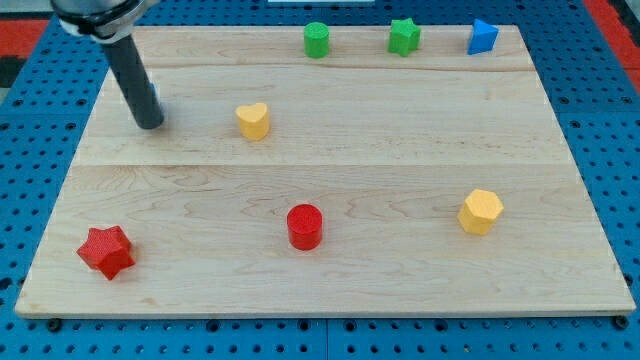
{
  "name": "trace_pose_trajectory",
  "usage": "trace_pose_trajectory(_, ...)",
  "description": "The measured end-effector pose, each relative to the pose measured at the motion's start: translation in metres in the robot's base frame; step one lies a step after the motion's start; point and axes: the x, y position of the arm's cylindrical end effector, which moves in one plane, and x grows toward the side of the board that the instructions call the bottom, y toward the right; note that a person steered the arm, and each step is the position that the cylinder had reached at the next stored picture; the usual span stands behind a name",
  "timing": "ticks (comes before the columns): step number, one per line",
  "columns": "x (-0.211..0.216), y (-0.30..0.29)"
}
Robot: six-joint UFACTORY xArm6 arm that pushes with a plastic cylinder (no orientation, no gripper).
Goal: Slide blue cube parallel left to green circle
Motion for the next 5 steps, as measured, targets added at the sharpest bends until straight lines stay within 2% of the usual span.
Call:
trace_pose_trajectory(1, -0.017, -0.013)
trace_pose_trajectory(3, -0.011, -0.084)
trace_pose_trajectory(4, -0.037, -0.072)
trace_pose_trajectory(5, -0.063, -0.027)
